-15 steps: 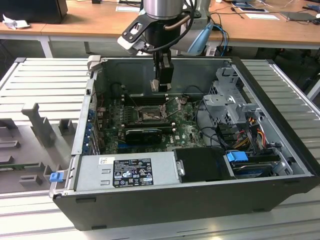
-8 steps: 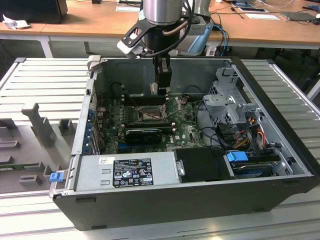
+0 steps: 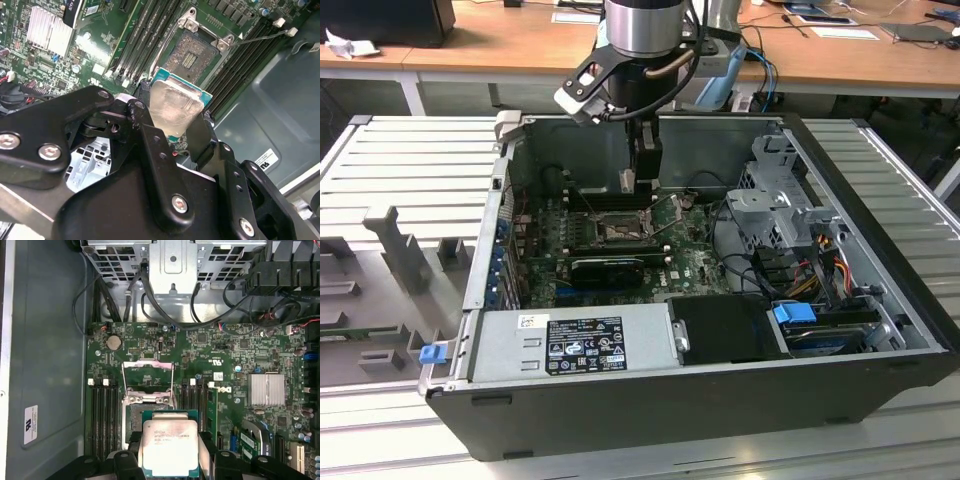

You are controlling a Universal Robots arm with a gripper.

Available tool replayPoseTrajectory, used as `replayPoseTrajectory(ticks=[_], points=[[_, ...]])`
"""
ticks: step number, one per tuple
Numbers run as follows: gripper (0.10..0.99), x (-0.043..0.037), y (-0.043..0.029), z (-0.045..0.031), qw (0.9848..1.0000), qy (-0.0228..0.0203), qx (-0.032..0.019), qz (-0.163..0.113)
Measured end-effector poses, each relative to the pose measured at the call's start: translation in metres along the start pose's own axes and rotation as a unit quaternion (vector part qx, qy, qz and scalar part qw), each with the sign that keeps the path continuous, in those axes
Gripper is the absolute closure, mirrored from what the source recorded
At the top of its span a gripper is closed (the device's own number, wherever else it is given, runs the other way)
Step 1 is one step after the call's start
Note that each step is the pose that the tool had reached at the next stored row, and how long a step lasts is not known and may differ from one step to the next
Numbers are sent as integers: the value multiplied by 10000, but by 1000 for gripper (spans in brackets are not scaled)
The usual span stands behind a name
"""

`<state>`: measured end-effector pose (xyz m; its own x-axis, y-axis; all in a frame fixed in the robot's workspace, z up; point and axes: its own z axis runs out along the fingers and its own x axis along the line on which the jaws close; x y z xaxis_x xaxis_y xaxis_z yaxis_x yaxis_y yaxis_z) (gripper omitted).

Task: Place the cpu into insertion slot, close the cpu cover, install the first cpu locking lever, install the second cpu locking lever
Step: 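Place the cpu into insertion slot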

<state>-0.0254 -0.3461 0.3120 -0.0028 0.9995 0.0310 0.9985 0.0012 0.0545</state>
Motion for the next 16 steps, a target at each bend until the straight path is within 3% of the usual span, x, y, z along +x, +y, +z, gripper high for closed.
replayPoseTrajectory(ticks=[16], points=[[557,-3,-5,94,10000,0,27,0]])
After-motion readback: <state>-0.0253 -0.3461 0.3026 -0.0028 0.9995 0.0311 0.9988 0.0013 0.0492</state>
